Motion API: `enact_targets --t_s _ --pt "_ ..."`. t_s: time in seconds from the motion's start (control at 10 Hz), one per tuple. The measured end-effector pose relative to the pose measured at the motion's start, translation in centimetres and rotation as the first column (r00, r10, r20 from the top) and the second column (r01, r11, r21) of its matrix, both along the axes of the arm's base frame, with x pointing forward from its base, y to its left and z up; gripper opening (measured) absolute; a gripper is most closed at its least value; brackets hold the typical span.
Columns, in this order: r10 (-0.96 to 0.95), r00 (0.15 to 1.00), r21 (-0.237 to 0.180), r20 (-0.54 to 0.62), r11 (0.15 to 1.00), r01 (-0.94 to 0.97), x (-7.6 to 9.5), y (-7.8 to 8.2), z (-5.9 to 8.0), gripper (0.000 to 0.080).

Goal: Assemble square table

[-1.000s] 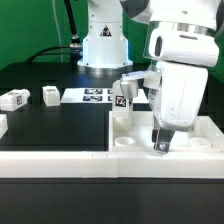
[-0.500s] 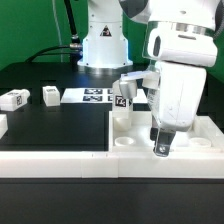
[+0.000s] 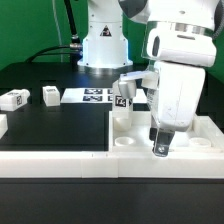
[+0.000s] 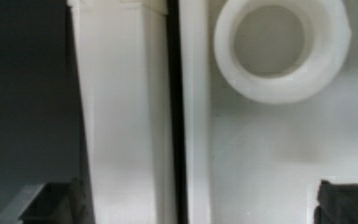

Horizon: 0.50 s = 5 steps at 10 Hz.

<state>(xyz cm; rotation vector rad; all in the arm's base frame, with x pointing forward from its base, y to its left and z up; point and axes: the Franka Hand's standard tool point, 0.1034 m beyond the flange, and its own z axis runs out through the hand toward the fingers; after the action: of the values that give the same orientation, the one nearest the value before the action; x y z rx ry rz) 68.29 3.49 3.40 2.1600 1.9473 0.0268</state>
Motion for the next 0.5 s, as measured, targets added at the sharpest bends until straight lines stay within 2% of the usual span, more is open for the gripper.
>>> enact_targets --t_s 0.1,0.2,0.3,0.4,0.5 --pt "-0.01 1.0 -0.019 -0.023 1.0 0.01 -0.1 -1.6 1.9 0.0649" --pt "-0.03 0.999 -0.032 -0.025 0.999 0.03 -0.2 -3.3 5.3 0.0649" --pt "-0.033 0.999 -0.046 -0.036 0.998 0.031 -0.1 -4.8 7.8 0.0649" --pt "-0.068 0.998 -0.042 -0.017 0.997 0.067 0.3 -5.5 9.0 0.0649" --pt "-0.18 0.984 -0.021 0.009 0.983 0.18 0.4 -5.1 9.1 0.0649"
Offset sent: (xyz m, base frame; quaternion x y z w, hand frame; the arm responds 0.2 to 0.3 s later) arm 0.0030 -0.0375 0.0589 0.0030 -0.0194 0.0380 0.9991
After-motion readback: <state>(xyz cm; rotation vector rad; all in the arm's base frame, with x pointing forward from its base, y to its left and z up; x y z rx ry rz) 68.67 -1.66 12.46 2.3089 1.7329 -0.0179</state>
